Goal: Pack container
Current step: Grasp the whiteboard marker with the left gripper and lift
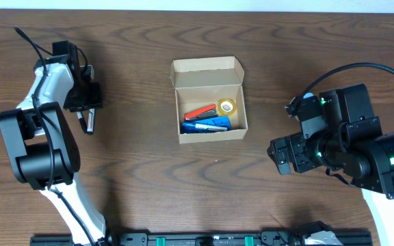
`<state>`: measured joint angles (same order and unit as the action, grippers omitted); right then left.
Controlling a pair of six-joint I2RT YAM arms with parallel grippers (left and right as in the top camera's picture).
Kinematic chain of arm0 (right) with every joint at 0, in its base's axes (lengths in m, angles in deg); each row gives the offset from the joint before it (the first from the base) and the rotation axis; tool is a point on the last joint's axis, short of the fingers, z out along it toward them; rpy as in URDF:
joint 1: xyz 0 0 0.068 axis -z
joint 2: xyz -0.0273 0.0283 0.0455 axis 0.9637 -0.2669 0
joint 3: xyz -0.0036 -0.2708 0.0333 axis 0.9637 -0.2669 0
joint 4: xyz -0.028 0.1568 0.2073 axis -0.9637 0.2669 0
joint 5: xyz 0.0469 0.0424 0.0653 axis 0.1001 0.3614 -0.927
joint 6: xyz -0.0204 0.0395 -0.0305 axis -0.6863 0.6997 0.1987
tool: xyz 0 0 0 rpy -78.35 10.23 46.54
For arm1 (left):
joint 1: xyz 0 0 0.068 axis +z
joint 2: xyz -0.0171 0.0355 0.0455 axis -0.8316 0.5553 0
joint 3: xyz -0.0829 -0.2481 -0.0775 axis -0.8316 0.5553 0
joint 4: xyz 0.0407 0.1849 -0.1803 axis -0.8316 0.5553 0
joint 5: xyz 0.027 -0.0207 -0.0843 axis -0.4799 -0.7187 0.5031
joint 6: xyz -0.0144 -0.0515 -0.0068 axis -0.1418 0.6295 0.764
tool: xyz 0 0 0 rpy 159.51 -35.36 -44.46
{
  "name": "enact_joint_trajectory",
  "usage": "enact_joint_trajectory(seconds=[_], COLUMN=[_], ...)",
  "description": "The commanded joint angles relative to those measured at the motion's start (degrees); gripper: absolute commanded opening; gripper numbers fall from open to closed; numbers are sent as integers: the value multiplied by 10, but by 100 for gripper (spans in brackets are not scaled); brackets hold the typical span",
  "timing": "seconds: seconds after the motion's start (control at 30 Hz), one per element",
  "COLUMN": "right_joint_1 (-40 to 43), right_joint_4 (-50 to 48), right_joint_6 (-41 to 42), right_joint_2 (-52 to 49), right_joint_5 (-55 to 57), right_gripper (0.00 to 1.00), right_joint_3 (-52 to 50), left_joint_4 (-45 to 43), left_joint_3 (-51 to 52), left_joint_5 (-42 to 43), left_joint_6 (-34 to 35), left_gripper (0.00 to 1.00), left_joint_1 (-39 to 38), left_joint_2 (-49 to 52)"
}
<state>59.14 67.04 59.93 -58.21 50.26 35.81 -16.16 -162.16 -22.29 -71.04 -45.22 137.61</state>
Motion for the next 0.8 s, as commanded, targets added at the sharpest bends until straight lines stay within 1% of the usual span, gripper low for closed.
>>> enact_joint_trajectory(seconds=[0.0, 0.13, 0.23, 0.33, 0.43, 0.5, 0.6, 0.77], right_joint_1=[4, 4, 4, 4, 4, 4, 4, 4], right_joint_4=[1, 1, 1, 1, 1, 1, 1, 1], right_joint_6=[-2, -2, -2, -2, -2, -2, -2, -2], right_joint_2=[3, 3, 3, 3, 3, 3, 3, 3], right_joint_5=[-2, -2, -2, -2, -2, -2, -2, -2], right_gripper=[99, 99, 99, 99, 99, 99, 99, 99], right_joint_3=[0, 0, 0, 0, 0, 0, 0, 0], left_joint_4=[-7, -14, -16, -16, -16, -16, -16, 2], left_joint_3=[16, 26, 31, 33, 33, 33, 32, 15], left_joint_5=[-2, -2, -2, -2, -2, -2, -1, 10], left_joint_6=[-2, -2, -2, -2, -2, -2, -1, 5], left_gripper=[46, 43, 39, 31, 18, 12, 6, 6], left_joint_1=[0, 0, 0, 0, 0, -2, -2, -3], left_joint_2=[9, 9, 9, 9, 9, 9, 9, 4])
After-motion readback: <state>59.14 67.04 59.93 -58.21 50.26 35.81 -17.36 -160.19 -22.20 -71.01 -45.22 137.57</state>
